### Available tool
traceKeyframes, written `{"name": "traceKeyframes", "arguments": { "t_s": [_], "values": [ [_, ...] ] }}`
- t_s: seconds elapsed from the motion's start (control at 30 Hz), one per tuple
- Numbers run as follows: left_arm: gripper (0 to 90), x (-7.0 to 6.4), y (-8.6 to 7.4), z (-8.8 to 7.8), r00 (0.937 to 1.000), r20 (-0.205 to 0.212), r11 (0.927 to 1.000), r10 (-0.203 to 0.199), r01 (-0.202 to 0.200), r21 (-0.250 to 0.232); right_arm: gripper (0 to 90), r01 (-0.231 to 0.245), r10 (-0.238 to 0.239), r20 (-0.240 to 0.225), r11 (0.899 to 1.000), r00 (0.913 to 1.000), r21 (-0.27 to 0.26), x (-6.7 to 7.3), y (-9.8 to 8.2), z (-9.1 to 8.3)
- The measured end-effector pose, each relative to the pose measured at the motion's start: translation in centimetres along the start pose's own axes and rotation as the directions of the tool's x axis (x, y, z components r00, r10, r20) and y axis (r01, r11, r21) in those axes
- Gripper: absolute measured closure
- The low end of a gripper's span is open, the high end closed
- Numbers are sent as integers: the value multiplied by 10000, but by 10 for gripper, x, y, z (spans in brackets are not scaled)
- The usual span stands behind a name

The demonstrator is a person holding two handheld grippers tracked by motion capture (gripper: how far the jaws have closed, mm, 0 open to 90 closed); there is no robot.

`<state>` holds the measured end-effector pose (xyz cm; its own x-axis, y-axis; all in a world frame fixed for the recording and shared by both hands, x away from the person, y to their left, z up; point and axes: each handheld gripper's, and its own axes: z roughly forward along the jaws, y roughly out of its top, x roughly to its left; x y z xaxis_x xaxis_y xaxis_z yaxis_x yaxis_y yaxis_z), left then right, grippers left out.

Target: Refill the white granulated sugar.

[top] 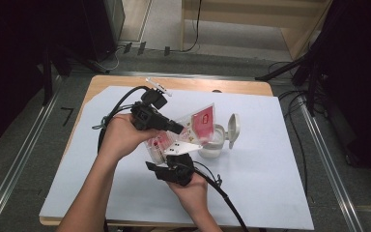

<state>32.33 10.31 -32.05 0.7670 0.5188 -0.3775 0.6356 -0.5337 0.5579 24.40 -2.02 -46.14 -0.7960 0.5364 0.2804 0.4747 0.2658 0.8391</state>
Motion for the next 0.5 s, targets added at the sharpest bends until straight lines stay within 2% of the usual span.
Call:
{"name": "traceKeyframes", "arguments": {
  "t_s": [0.1,0.23,0.5],
  "values": [
    [871,0,-1,0,10000,-2,10000,31,-31,29,586,-58,59,40,10000,10000,-3,-2,-1,0],
    [871,0,-2,-1,10000,83,10000,49,-49,-48,581,-391,391,-40,9990,9992,-200,-8,-2,-4],
    [872,2,-6,-5,9998,188,9999,21,-18,-161,581,-407,410,125,9990,9991,-200,-9,-3,-6]
  ]
}}
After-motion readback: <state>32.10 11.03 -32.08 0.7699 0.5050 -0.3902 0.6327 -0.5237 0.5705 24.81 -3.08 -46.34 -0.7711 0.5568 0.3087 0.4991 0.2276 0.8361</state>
